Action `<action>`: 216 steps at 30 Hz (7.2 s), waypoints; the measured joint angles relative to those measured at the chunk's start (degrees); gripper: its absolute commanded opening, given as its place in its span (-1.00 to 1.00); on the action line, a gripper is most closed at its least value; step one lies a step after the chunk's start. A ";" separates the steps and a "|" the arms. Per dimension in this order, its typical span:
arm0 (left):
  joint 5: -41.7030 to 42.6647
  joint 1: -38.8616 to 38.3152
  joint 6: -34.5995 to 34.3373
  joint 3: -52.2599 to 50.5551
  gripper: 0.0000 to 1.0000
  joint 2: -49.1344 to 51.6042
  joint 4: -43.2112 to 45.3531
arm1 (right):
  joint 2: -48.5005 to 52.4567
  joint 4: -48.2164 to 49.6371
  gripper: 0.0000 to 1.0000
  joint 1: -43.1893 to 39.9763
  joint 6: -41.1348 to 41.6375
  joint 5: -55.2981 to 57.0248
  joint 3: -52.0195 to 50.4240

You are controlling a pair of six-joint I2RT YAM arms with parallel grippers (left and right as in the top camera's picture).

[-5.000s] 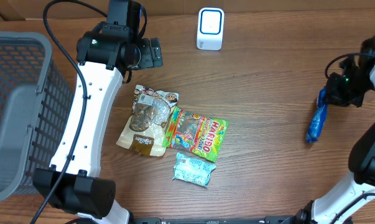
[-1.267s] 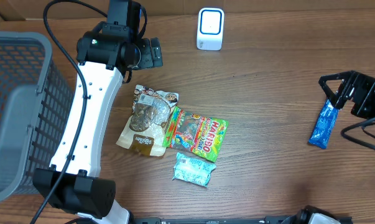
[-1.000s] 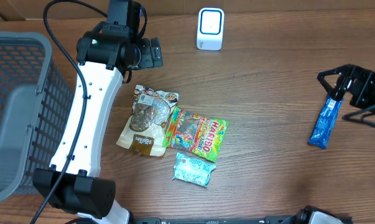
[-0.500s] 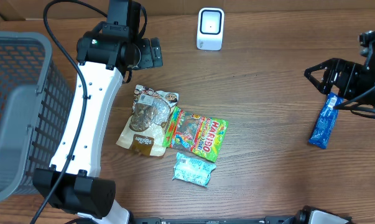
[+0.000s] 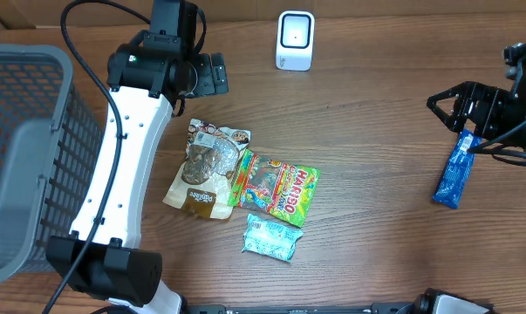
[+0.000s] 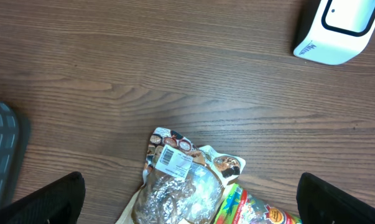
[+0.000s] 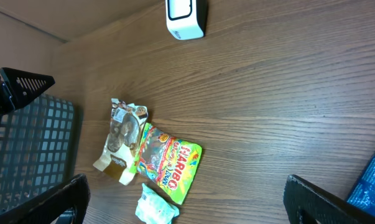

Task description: Scan the item barcode

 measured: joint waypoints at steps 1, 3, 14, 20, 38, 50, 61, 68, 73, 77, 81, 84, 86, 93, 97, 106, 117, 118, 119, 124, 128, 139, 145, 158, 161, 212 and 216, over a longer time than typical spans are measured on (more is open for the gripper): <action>0.00 0.00 0.00 0.00 0.99 0.00 0.00 | 0.00 0.04 1.00 0.00 0.00 0.02 0.00; 0.02 0.00 0.00 0.00 0.99 0.00 0.00 | 0.00 0.00 1.00 0.00 -0.02 0.02 0.00; 0.00 0.00 0.00 0.00 0.99 0.00 0.00 | 0.00 -0.20 1.00 0.00 -0.02 0.02 0.00; 0.00 0.00 0.00 0.00 0.99 0.00 0.02 | 0.00 -0.17 1.00 0.00 -0.09 0.02 0.00; 0.02 0.00 0.00 0.00 1.00 0.00 0.00 | 0.00 -0.20 1.00 0.02 -0.22 0.02 0.00; 0.02 0.00 0.00 0.00 0.99 0.00 0.00 | 0.00 -0.44 1.00 0.00 -0.24 0.02 0.00; 0.00 0.00 0.00 0.00 0.99 0.00 0.00 | 0.00 -0.46 1.00 0.00 -0.22 0.02 0.00; 0.00 0.00 0.00 0.00 0.99 0.00 0.00 | 0.00 -0.46 1.00 0.00 -0.22 0.00 0.00; 0.00 0.00 0.00 0.00 1.00 0.00 0.00 | 0.00 -0.46 1.00 0.00 -0.22 0.00 0.00; 0.00 0.00 0.00 0.00 1.00 0.00 0.00 | 0.00 -0.48 1.00 0.00 -0.20 0.02 0.00; 0.00 0.00 0.00 0.00 1.00 0.00 0.00 | 0.00 -0.48 1.00 0.00 -0.22 0.02 0.00; 0.00 0.00 0.00 0.00 1.00 0.00 0.00 | 0.00 -0.48 1.00 0.00 -0.22 0.02 0.00; 0.02 0.00 0.00 0.00 0.99 0.00 0.00 | 0.00 -0.48 1.00 0.00 -0.22 0.02 0.00; 0.00 0.00 0.00 0.00 1.00 0.00 0.00 | 0.00 -0.55 1.00 0.00 -0.22 0.02 0.00; 0.02 0.00 0.00 0.00 0.99 0.00 0.00 | 0.00 -0.61 1.00 0.00 -0.22 0.02 0.00; 0.00 0.00 0.00 0.00 1.00 0.00 0.00 | 0.00 -0.85 1.00 0.00 -0.22 0.04 0.00; 0.00 0.00 0.00 0.00 1.00 0.00 0.00 | 0.00 1.42 1.00 0.00 -0.96 0.04 -0.04; 0.00 0.00 0.00 0.00 1.00 0.00 0.00 | 0.04 2.16 1.00 0.00 -1.07 0.04 -0.20; 0.00 0.00 0.00 0.00 1.00 0.00 0.00 | 0.04 2.58 1.00 0.00 -1.16 0.02 -0.46; 0.00 0.00 0.00 0.00 1.00 0.00 0.00 | 0.68 5.01 1.00 0.00 -1.33 0.04 -4.33; 0.00 0.00 0.00 0.00 0.99 0.00 0.00 | 2.08 7.41 1.00 0.00 -1.51 0.20 -8.37; 0.02 0.00 0.00 0.00 1.00 0.00 0.00 | 2.73 9.14 1.00 0.00 -1.55 0.44 -10.93; 0.00 0.00 0.00 0.00 0.99 0.00 0.00 | 2.73 9.14 1.00 0.00 -1.53 0.44 -10.93; 0.00 0.00 0.00 0.00 1.00 0.00 0.00 | 2.73 9.11 1.00 0.00 -1.73 0.44 -10.93; 0.02 0.00 0.00 0.00 1.00 0.00 0.00 | 2.73 9.09 1.00 0.00 -1.73 0.44 -10.93; 0.02 0.00 0.00 0.00 1.00 0.00 0.00 | 4.87 10.16 1.00 5.57 -1.73 0.66 -10.93; 0.00 0.00 0.00 0.00 1.00 0.00 0.00 | 4.87 10.14 1.00 5.57 -1.73 0.68 -10.93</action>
